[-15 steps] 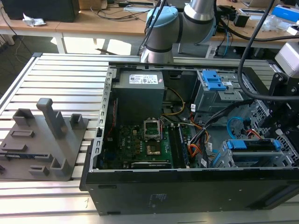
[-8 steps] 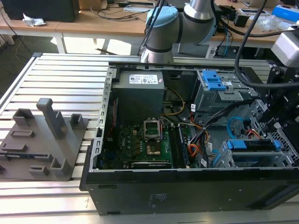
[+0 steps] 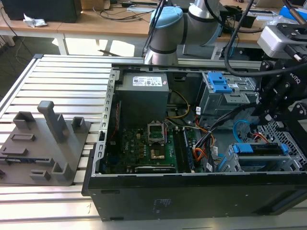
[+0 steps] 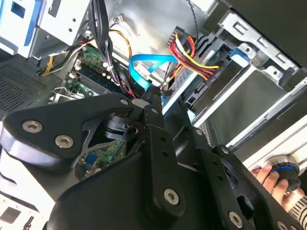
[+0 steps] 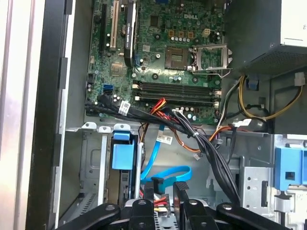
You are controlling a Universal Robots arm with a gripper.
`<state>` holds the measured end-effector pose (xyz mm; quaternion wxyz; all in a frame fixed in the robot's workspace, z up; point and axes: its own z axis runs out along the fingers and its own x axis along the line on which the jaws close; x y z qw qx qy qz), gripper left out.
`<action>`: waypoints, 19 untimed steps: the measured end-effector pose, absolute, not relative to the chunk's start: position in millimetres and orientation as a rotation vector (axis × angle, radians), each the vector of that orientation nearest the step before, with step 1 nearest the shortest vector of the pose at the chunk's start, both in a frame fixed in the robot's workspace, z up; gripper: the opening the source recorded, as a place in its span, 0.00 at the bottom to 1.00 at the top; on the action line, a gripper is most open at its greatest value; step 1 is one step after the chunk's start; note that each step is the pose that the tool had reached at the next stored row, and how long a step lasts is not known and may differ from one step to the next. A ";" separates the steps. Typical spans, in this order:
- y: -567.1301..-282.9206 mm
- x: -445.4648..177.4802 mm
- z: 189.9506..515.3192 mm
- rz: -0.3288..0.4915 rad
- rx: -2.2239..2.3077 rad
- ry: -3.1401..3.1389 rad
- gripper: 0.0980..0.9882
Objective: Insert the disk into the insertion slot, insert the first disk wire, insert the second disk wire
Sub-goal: 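Insert the second disk wire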
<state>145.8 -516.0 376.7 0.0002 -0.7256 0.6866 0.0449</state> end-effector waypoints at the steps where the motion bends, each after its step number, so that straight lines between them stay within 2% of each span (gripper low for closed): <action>1: -515.9 143.1 374.1 0.142 -2.287 2.149 0.23; 14: -515.3 139.0 360.7 0.115 -2.411 2.046 0.23; 15: -515.3 139.0 360.7 0.115 -2.411 2.046 0.21; 16: -515.3 139.0 360.7 0.115 -2.411 2.046 0.14; 17: -515.3 139.0 360.7 0.115 -2.411 2.046 0.14; 18: -515.3 139.0 360.7 0.115 -2.411 2.046 0.07; 19: -515.3 139.0 360.7 0.115 -2.412 2.046 0.07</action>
